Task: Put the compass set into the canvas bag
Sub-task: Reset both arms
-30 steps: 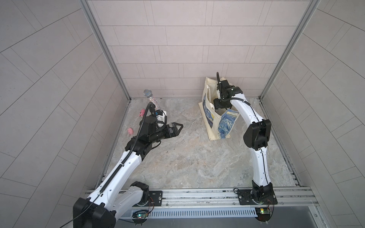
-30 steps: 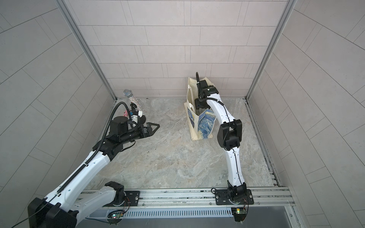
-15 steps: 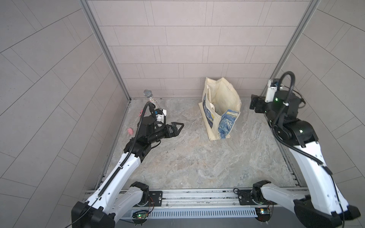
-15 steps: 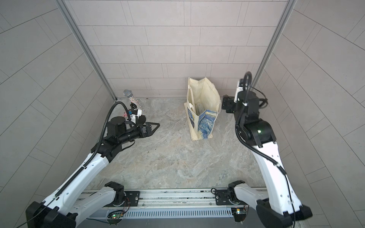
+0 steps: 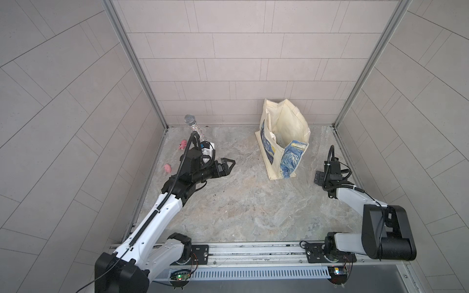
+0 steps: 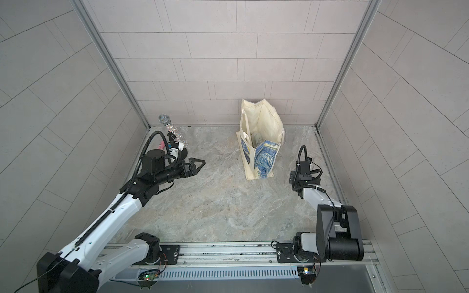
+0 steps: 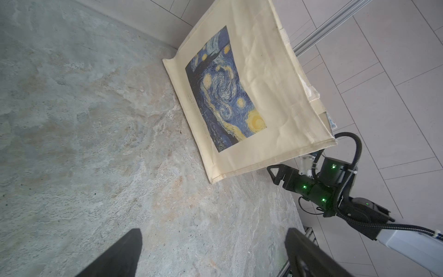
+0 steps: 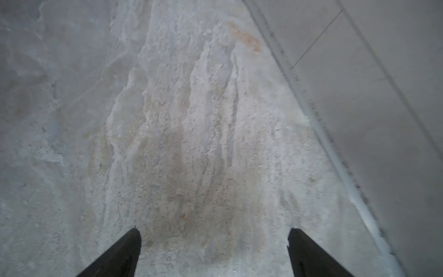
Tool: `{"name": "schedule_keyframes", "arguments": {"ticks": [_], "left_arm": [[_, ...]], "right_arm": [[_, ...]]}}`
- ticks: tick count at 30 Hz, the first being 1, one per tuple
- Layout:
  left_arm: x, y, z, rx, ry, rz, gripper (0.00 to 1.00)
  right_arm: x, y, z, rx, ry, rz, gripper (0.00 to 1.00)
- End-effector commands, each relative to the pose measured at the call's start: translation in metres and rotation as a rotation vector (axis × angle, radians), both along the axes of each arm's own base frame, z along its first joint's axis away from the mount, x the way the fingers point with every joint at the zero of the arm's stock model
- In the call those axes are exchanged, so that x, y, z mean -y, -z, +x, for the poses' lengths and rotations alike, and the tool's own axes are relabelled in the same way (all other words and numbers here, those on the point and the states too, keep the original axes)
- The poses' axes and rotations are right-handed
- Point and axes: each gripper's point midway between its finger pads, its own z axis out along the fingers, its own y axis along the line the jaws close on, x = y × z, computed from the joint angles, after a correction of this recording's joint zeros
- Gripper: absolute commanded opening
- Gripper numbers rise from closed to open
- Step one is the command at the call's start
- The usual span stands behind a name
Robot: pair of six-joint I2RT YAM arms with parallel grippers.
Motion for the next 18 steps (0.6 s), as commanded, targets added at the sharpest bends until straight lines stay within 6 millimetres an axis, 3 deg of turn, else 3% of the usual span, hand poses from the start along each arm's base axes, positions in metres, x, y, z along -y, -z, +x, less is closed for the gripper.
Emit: {"name": "schedule_keyframes", "arguments": {"ticks": [1,8,12,14,18], "left_arm": [[-0.008,0.005,-0.002,0.007,-0.023,0.033,0.99],[-0.020,0.019,-0.006,-0.006,-0.057,0.096,0.99],[-0.021,0.025,-0.005,-0.016,-0.056,0.112,0.99],[-0.024,0.028,-0.004,-0.018,-0.062,0.127,0.99],[-0.042,0.048,0.003,-0.045,-0.165,0.200,0.99]], "right_arm": [[-0.017,-0.044,0.051,0.340,-0.096,-0.002,0.98],[-0.032,-0.060,0.052,0.461,-0.178,-0.133,1.00],[-0.036,-0.045,0.048,0.532,-0.195,-0.152,1.00],[-0.040,-0.050,0.046,0.602,-0.215,-0.172,1.00],[-0.032,-0.046,0.048,0.537,-0.165,-0.181,1.00]]}}
